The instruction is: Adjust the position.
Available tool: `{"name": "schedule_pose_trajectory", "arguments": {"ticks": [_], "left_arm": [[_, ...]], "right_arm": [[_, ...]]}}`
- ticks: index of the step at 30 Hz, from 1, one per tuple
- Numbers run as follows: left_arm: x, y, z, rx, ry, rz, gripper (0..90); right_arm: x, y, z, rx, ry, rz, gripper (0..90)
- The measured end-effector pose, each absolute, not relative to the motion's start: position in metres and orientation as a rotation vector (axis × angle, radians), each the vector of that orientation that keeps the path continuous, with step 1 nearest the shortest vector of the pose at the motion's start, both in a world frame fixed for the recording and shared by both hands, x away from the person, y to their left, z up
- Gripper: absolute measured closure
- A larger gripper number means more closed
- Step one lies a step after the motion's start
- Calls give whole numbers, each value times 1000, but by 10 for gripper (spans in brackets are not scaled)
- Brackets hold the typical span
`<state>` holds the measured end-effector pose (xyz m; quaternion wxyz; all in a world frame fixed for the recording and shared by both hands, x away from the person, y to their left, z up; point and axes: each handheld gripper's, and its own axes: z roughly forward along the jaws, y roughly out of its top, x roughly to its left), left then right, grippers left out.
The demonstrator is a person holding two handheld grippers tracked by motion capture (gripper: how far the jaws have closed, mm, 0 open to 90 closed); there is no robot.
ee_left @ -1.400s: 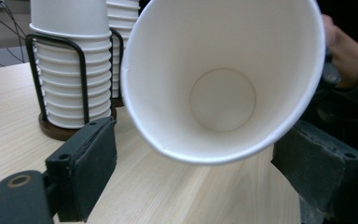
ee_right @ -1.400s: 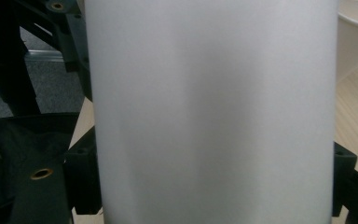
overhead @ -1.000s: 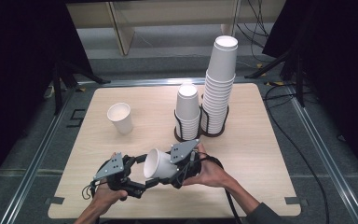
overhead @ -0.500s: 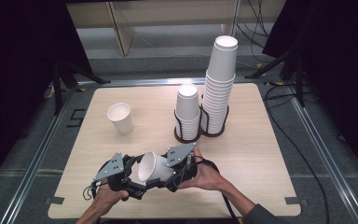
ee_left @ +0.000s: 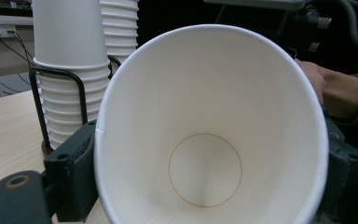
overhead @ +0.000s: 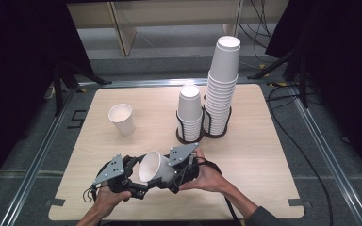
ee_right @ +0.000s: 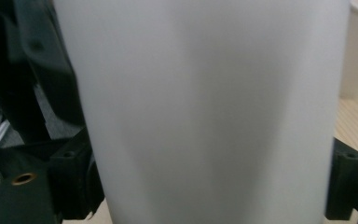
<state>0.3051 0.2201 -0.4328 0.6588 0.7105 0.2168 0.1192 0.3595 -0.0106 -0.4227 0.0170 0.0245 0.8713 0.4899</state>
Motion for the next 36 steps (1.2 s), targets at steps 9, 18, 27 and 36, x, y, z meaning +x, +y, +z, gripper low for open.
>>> {"name": "schedule_pose_trajectory", "arguments": {"ticks": [9,18,27,36], "left_arm": [[306,224,-430,1642,488,281,143],[307,223,-429,1656,468,290,148],[306,222,-429,1682,464,293,150],[306,223,-428,1662,463,290,126]], "right_arm": [[359,-17,-419,72,2711,1421,181],[358,-24,-413,48,2710,1371,159],[356,-21,-413,31,2724,1357,166],[355,-19,-413,3,2721,1375,224]]}}
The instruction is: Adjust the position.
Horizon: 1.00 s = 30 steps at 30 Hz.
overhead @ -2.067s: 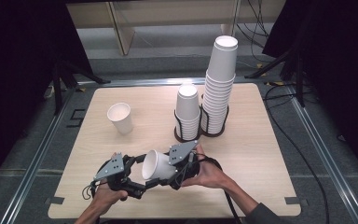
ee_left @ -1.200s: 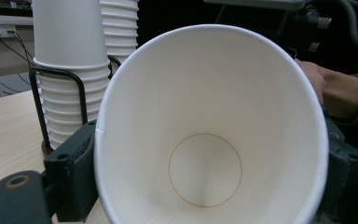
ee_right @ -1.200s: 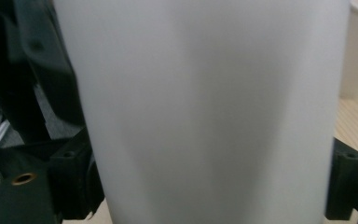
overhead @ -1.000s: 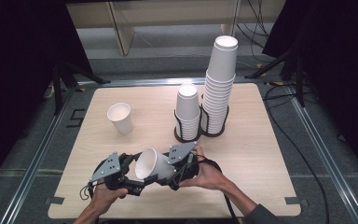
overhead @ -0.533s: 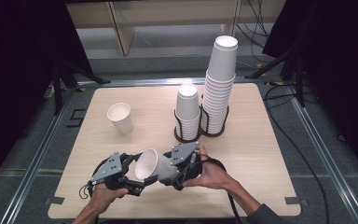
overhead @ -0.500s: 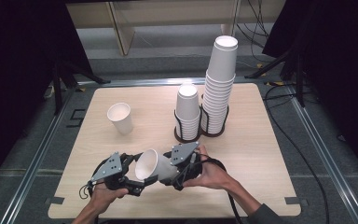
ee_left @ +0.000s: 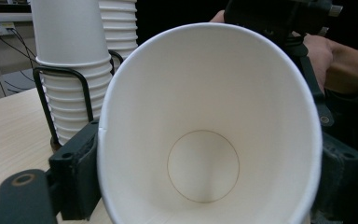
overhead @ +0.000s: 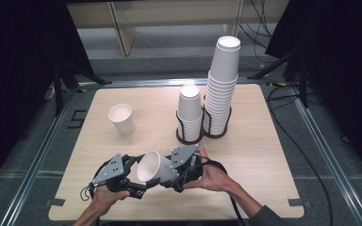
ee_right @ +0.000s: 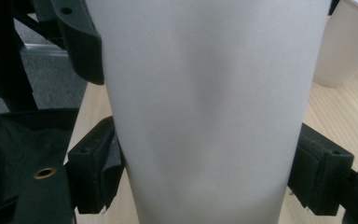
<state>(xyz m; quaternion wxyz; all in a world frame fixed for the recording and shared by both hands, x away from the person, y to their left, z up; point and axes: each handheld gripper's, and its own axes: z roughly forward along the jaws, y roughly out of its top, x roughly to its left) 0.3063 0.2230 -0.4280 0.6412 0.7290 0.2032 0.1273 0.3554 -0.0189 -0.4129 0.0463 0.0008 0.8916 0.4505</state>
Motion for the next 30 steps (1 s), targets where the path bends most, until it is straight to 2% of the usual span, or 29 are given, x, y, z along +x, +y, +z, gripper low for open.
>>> {"name": "schedule_pose_trajectory", "arguments": {"ticks": [6,10,19,25,30], "left_arm": [[307,224,-431,1584,508,291,38],[308,228,-431,1549,537,277,26],[309,224,-433,1509,560,259,40],[308,218,-434,1514,537,267,111],[307,217,-433,1515,538,280,112]], "right_arm": [[359,-22,-415,34,2691,1497,230],[363,-28,-415,79,2666,1568,231],[365,-27,-417,136,2598,1683,227],[360,-18,-422,154,2625,1721,225],[360,-16,-425,164,2636,1745,223]]}}
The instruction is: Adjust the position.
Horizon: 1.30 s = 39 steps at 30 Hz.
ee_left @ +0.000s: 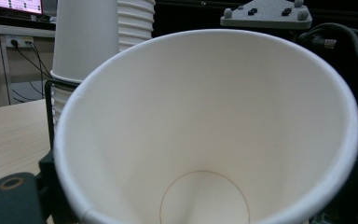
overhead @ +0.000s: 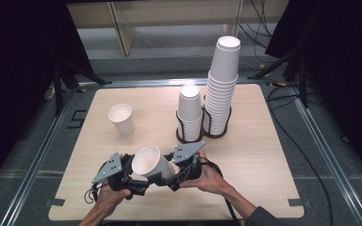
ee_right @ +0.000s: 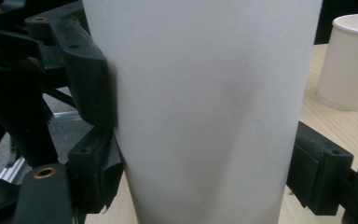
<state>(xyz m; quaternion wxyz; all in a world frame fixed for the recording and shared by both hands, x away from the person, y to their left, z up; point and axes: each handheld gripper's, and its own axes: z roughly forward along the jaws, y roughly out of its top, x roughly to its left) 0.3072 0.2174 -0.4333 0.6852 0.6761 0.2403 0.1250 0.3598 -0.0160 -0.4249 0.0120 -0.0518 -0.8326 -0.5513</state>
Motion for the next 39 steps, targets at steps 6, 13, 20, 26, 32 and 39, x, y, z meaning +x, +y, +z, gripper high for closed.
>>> {"name": "schedule_pose_trajectory", "arguments": {"ticks": [6,13,20,26,32,39], "left_arm": [[307,218,-433,1539,516,294,142],[307,220,-431,1567,517,332,156],[314,232,-430,1651,642,452,159],[324,236,-434,1726,702,553,157],[332,238,-436,1755,783,617,156],[349,240,-441,1764,870,654,155]], "right_arm": [[360,-15,-426,-150,-2606,-1704,213],[362,-19,-428,-181,-2653,-1662,156],[363,-43,-427,-317,-2768,-1610,163],[361,-62,-427,-405,-2877,-1563,182],[352,-77,-431,-462,-2948,-1529,182],[343,-91,-436,-534,-2968,-1495,187]]}}
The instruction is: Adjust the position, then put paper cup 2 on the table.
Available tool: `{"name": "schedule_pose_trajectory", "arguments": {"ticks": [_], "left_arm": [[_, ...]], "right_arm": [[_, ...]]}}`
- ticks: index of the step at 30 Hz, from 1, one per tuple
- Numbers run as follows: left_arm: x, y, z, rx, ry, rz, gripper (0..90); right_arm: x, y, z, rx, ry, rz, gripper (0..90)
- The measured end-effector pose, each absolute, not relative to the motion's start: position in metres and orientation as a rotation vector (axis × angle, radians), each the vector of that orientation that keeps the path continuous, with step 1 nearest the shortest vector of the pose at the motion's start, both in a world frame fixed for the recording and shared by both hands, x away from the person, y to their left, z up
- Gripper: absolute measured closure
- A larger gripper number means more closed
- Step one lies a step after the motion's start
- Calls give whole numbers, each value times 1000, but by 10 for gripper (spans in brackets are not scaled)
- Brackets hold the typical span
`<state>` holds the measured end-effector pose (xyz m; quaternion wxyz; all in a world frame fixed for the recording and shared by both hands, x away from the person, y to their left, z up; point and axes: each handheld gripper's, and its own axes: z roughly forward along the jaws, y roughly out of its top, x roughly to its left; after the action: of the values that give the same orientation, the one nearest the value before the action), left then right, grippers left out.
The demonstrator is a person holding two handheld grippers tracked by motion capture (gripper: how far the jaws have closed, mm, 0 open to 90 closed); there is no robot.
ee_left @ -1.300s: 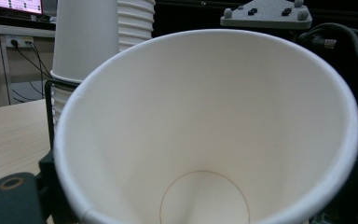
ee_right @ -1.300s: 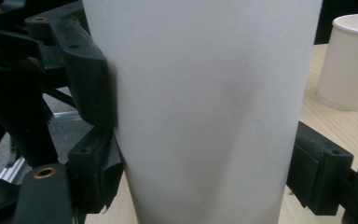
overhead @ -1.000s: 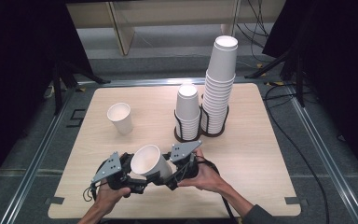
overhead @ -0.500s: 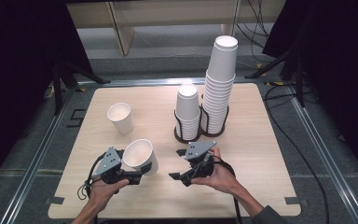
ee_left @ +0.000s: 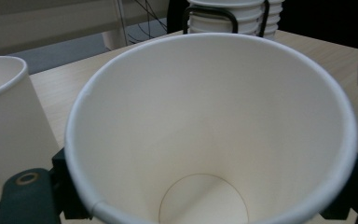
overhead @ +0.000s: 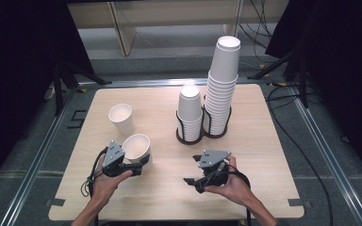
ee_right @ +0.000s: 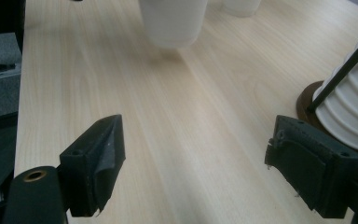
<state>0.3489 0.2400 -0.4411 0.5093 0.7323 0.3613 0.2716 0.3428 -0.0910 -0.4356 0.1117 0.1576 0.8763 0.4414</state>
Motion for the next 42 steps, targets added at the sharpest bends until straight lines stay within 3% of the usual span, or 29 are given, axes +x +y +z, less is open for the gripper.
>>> {"name": "schedule_pose_trajectory", "arguments": {"ticks": [42], "left_arm": [[430,227,-436,1751,956,742,151]], "right_arm": [[323,-110,-449,546,2598,1241,175]]}}
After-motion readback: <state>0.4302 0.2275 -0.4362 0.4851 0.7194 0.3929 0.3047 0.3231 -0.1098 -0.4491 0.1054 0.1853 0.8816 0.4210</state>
